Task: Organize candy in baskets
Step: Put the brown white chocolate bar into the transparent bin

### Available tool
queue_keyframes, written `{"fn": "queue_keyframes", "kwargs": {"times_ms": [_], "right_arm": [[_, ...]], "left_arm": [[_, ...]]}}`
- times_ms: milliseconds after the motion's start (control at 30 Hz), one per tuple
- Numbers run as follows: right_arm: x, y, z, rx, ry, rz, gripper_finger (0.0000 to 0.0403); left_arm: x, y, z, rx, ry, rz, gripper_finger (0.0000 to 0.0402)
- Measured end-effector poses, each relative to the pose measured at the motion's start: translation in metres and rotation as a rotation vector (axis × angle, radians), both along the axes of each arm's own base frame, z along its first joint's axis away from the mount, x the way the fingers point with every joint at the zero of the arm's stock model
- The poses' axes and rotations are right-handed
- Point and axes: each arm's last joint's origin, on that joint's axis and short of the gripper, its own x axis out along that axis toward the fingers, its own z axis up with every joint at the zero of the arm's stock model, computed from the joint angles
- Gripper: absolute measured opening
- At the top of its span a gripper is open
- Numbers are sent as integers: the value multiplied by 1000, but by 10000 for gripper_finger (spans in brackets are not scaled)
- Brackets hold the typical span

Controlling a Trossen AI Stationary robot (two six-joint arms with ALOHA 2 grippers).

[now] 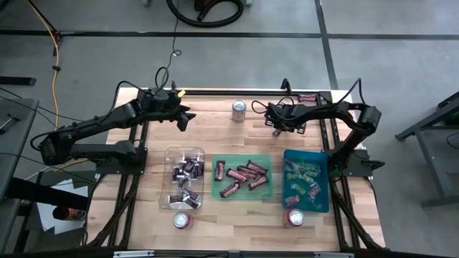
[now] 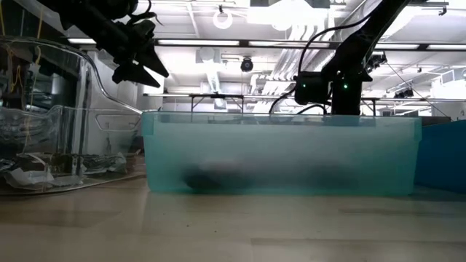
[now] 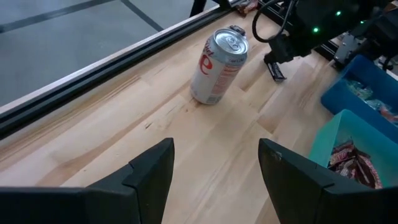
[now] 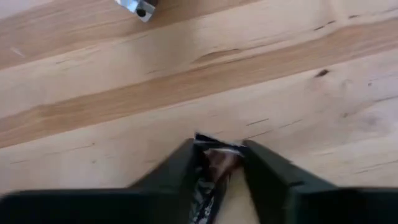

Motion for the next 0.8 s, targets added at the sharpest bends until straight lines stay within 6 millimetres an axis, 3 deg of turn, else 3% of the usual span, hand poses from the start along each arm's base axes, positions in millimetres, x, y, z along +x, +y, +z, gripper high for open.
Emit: {"fn": "queue_keyframes", "kwargs": {"times_ms": [133,300,467,633,800], "right_arm": [[3,3,1,-44,17,48,22],[10,10,26,-101,-40,170,34],[19,18,87,-318,-220,306,8],[25,21,154,-614,-512,481,15],[33,23,194,-780,-679,631,8]], "left_arm": [[0,0,0,0,0,1,220],[0,0,0,-19,-12,16,220],[3,2,6,-28,-90,34,220],[14,5,20,66,-252,8,220],[33,1,34,238,-389,-90,220]]}}
